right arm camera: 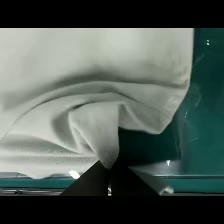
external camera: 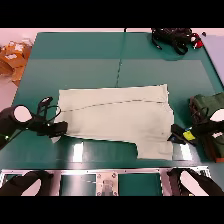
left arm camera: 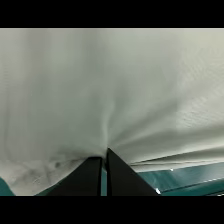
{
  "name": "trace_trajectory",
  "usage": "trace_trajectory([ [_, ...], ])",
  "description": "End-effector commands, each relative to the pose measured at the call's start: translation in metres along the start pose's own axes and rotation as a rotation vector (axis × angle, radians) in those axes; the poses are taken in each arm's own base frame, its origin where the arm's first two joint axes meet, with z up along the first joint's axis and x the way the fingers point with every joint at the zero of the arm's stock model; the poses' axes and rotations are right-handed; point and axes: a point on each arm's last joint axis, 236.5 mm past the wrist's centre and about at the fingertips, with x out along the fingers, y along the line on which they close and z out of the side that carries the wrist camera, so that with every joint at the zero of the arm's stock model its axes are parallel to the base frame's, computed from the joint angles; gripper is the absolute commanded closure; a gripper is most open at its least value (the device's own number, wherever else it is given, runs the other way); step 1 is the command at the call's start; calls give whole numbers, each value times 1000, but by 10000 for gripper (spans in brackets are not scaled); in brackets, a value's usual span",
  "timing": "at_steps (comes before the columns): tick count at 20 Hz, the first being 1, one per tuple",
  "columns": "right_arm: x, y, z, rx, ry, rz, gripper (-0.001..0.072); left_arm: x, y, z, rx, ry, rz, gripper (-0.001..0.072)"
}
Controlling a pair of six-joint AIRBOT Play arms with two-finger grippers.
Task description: Fold the shirts.
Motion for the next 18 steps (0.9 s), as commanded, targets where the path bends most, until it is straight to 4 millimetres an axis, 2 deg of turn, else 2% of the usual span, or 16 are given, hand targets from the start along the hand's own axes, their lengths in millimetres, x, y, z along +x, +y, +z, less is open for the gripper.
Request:
trace_trajectory([
  [1,-40,27,30,-38,-127,56,699,-16,-5,22,74,-51,12,688],
  [4,-67,61,71,-87,-249,124,699,-21,-13,61,122,-88,11,687],
  [7,-77,91,117,-145,-321,132,699,-17,-21,107,157,-105,8,687],
  [10,-73,118,166,-178,-356,136,699,-5,-27,155,161,-122,1,686],
  [13,-53,134,211,-186,-346,131,699,16,-27,194,172,-116,5,683],
  [14,-43,136,222,-179,-334,133,698,23,-27,206,167,-125,1,469],
  [15,-33,137,233,-170,-318,133,696,31,-30,220,154,-147,-15,144],
  [16,-24,136,242,-164,-306,129,675,34,-30,232,152,-175,-15,92],
  [18,-22,130,264,-145,-326,128,659,16,-20,271,117,-315,33,99],
])
